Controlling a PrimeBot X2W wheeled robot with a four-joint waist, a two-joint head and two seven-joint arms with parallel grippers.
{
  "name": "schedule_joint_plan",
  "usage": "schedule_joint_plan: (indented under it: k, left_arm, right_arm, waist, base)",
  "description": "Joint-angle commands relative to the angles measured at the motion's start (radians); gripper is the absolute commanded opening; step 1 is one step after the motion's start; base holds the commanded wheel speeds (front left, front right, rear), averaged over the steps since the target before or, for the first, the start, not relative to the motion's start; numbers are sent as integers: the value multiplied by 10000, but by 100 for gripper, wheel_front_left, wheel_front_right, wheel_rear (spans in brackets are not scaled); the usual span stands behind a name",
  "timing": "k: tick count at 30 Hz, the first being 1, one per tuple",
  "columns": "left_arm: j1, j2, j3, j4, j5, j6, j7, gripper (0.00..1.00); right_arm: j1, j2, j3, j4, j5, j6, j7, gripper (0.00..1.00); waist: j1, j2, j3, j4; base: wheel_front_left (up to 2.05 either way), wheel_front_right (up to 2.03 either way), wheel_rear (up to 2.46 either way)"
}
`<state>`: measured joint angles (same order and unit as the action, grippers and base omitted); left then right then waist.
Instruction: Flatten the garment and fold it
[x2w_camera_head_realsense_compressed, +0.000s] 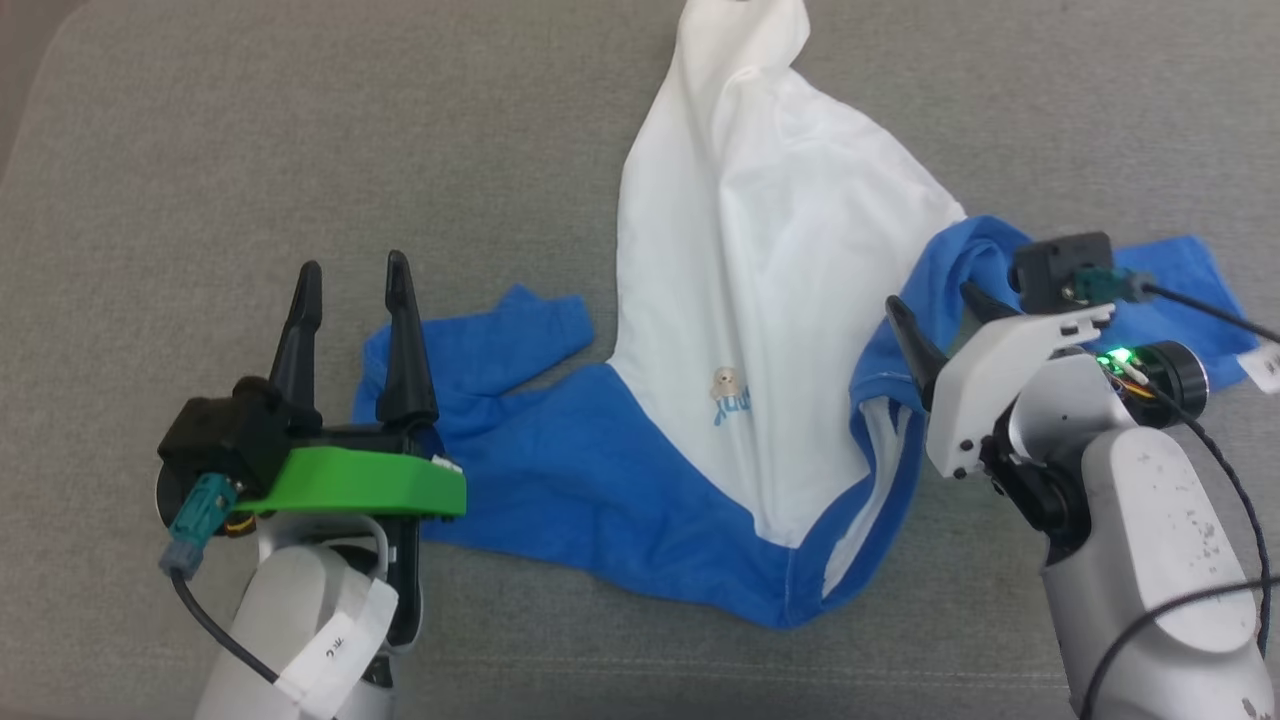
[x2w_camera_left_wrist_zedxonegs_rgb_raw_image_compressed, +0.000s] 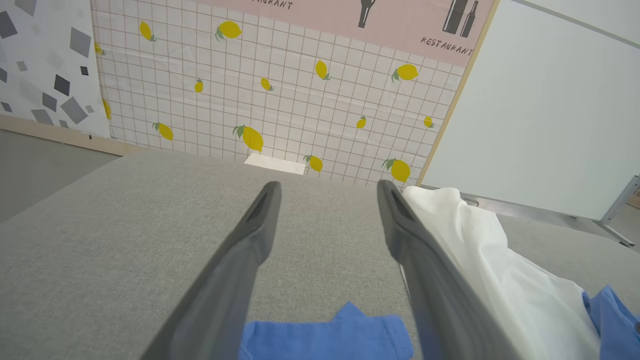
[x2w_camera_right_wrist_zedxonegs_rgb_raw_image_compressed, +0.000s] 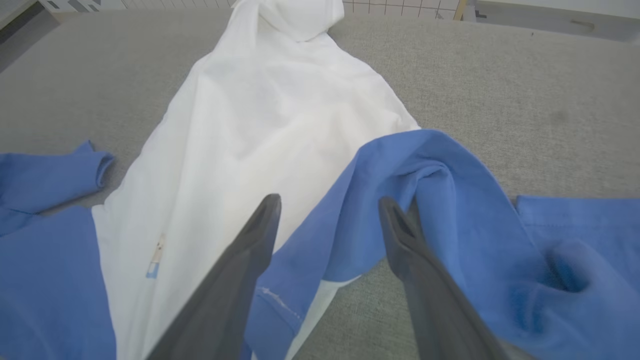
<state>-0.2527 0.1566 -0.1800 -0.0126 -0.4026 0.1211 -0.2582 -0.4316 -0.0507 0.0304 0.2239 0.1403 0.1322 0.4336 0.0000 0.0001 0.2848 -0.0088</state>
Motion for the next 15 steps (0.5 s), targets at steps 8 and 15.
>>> schedule_joint_plan:
  k: [8,15]
  left_arm:
    - [431,-769,846,251,620,-838,-34,100]
    - [698,-967,1385,511,851,-1138,-35,100]
  right_arm:
    - [-541,5,-69,672,-440,-15,619,0]
    - [1007,5,-1198,-568,39,-15,-221,0]
  waist:
    - [0,-1,459,485]
    - [0,-1,-60,88]
  base:
    - [0,0,0]
    - [0,0,0]
